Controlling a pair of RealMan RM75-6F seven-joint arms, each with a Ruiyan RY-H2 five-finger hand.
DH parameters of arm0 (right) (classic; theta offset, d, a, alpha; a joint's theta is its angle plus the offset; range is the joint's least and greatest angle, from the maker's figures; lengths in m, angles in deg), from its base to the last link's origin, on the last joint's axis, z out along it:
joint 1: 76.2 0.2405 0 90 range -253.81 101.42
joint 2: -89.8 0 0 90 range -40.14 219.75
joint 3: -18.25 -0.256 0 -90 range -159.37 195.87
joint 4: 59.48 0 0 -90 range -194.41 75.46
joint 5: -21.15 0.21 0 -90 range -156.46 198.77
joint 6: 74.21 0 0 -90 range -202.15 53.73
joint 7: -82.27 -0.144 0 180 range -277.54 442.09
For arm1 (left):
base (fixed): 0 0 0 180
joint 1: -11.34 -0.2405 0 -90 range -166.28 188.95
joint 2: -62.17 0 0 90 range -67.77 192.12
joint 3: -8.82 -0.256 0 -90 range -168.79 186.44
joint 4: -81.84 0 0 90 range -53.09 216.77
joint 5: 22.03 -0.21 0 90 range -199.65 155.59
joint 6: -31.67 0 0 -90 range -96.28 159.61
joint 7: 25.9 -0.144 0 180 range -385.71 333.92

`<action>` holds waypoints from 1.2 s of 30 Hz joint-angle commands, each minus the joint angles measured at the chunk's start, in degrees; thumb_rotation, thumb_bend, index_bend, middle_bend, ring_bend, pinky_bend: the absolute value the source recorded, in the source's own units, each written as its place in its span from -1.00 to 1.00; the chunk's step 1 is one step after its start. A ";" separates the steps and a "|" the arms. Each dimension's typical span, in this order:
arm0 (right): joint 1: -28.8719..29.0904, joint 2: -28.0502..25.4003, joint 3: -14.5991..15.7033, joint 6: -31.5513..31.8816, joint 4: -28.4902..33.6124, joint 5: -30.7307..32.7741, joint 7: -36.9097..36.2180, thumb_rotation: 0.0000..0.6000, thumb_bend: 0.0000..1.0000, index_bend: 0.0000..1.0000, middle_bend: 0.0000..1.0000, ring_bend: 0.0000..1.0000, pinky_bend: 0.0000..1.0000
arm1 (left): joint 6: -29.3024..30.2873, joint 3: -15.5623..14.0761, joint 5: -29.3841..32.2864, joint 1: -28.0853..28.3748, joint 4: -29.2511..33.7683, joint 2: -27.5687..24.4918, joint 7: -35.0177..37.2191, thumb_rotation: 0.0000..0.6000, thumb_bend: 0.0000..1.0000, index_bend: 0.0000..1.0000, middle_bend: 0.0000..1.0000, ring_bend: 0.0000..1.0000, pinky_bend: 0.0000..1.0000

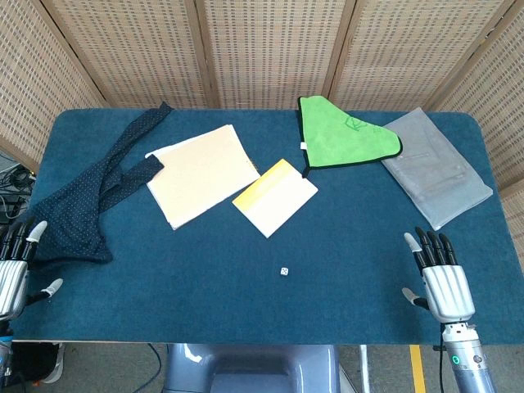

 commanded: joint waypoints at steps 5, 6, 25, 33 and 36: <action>0.00 -0.03 -0.04 0.06 0.03 -0.04 -0.04 1.00 -0.54 -0.93 -1.00 -1.00 -1.00 | -0.07 0.01 0.04 0.03 -0.02 0.01 0.01 1.00 -1.00 -1.00 -1.00 -1.00 -1.00; -0.01 -0.03 -0.04 0.09 -0.01 -0.06 0.00 1.00 -0.54 -0.93 -1.00 -1.00 -1.00 | -0.04 0.02 0.03 0.02 -0.02 0.00 0.04 1.00 -1.00 -1.00 -1.00 -1.00 -1.00; 1.36 1.14 -0.68 -0.93 2.73 -0.61 -0.19 1.00 -0.54 -0.83 -1.00 -1.00 -1.00 | 0.04 0.61 1.01 -0.16 -0.48 -0.51 2.45 1.00 -1.00 -1.00 -1.00 -1.00 -1.00; 6.87 6.07 -3.24 -7.25 5.95 0.32 4.85 1.00 -0.54 -0.60 -1.00 -1.00 -1.00 | 0.03 0.41 0.50 -0.05 -0.40 -0.42 2.20 1.00 -1.00 -1.00 -1.00 -1.00 -1.00; 8.90 8.93 -4.20 -10.64 5.86 2.75 6.62 1.00 -0.55 -0.49 -1.00 -1.00 -1.00 | -0.03 0.46 0.64 -0.05 -0.46 -0.47 2.52 1.00 -1.00 -1.00 -1.00 -1.00 -1.00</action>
